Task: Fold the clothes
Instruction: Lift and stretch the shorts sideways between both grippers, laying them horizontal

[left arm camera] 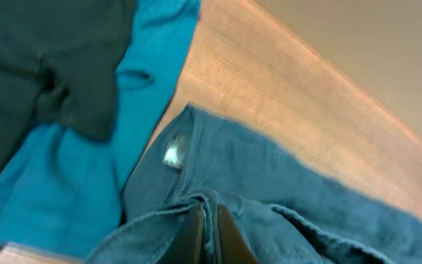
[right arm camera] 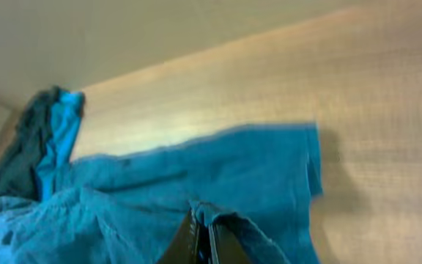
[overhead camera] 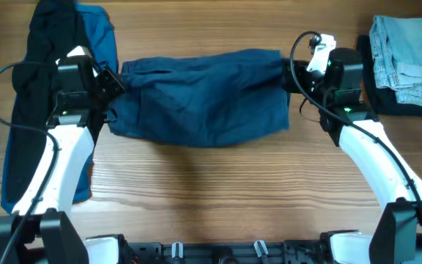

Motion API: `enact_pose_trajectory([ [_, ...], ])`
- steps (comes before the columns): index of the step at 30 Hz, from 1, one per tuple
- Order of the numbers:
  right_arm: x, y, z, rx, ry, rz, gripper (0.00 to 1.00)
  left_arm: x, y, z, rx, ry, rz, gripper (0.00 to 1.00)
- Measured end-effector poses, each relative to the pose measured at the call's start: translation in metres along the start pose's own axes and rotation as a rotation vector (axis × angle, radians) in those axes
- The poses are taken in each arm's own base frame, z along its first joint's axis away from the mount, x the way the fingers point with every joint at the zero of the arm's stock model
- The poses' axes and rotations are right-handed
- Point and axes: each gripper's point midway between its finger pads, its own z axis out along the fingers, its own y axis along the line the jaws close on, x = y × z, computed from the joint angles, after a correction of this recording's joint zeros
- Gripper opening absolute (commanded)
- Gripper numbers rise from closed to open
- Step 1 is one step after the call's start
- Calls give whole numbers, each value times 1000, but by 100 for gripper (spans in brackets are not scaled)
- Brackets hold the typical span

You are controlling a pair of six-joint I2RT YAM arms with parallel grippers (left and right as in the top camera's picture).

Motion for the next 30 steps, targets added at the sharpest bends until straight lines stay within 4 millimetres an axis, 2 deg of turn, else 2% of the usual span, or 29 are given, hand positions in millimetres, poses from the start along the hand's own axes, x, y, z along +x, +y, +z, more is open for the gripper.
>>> enact_pose_trajectory([
  [3,-25,7,0,-23,-103,-43,4,-15,-9,2,39,-65,3,4],
  [6,-34,7,6,-35,-151,-71,4,-30,-18,1,73,-122,6,4],
  [9,-26,-4,26,-30,-147,-70,4,-34,-20,8,85,-147,8,4],
  [13,-3,-22,53,-11,-103,-51,4,-19,-15,36,64,-111,13,4],
  [14,1,-25,58,-9,-98,-50,4,-13,-11,45,57,-98,13,21],
  [15,4,-28,61,-8,-97,-49,17,-9,-8,53,50,-88,13,51],
  [16,2,-28,63,-9,-107,-52,60,-7,-6,58,46,-86,12,95],
  [17,1,-28,63,-11,-116,-57,81,-8,-6,62,48,-96,11,100],
  [18,-2,-27,63,-13,-129,-56,99,-8,-6,64,48,-100,11,100],
  [20,-6,-26,62,-15,-145,-60,100,-9,-6,64,48,-104,8,100],
  [22,-2,-28,63,-7,-121,-52,100,-7,-4,65,42,-94,6,100],
  [25,10,-29,66,4,-16,-20,99,8,5,62,2,-26,4,100],
  [27,16,-27,65,12,64,0,100,11,5,54,-6,-6,4,100],
  [28,17,-24,62,11,106,2,99,10,1,41,4,7,8,100],
  [30,23,-19,53,15,184,13,99,7,-7,28,34,13,23,100],
])
